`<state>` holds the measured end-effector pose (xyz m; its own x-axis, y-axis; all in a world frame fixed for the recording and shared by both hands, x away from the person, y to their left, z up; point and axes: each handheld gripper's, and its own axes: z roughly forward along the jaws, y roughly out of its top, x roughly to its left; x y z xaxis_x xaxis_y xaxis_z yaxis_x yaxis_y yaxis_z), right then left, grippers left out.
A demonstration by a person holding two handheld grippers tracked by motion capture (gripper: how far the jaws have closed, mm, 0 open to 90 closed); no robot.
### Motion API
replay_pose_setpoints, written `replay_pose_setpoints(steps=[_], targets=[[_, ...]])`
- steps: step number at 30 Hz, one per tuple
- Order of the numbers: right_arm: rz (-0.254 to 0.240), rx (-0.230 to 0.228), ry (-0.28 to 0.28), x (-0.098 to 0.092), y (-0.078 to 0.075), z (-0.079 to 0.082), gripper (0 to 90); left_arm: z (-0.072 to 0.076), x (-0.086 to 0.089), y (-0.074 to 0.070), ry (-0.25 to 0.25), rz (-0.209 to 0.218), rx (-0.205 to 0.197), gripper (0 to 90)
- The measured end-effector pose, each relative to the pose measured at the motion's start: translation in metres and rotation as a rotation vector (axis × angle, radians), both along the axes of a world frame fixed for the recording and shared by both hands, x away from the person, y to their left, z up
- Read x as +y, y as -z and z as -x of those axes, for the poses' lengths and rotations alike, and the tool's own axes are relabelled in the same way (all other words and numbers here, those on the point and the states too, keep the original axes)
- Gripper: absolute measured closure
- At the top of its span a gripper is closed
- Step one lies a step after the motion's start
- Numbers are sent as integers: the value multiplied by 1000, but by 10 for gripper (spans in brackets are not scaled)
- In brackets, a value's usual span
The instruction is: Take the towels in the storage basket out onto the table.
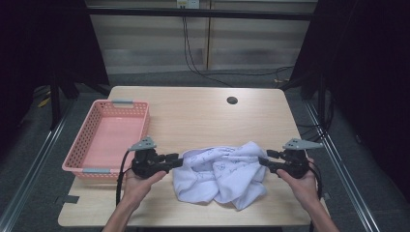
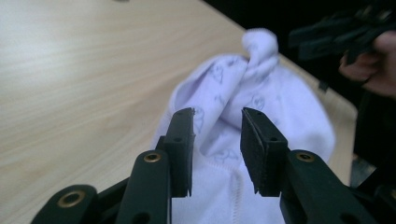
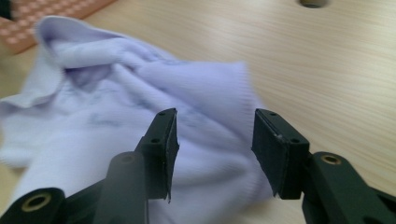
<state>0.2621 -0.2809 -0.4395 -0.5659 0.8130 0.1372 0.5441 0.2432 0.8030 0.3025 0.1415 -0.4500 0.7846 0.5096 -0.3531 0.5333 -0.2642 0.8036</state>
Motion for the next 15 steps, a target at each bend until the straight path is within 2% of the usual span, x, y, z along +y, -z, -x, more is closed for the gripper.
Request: replay_pose_setpoints(steps=[1, 2, 4, 5, 6, 9, 10, 13, 14, 15], targets=[[5, 9, -23, 7, 2, 0, 504, -2, -7, 6, 28, -20, 18, 630], [6, 22, -43, 13, 5, -2, 494, -4, -15, 12, 30, -49, 26, 607], [2, 45, -88, 25, 13, -8, 415, -9, -27, 24, 45, -103, 30, 498], [11, 49, -96, 30, 17, -12, 354, -12, -32, 28, 31, -131, 24, 462], [15, 51, -89, 36, 19, -15, 298, -15, -36, 32, 38, -146, 29, 418], [-9, 61, -111, 47, 28, -24, 244, -17, -50, 41, 58, -185, 52, 350], [10, 71, -121, 51, 31, -25, 211, -15, -55, 43, 60, -210, 35, 338], [70, 97, -140, 60, 42, -25, 220, -5, -67, 44, 71, -262, -13, 255], [84, 92, -130, 61, 45, -24, 262, -2, -68, 44, 93, -256, -5, 245], [108, 87, -117, 61, 45, -23, 340, 0, -68, 45, 96, -262, -21, 254]])
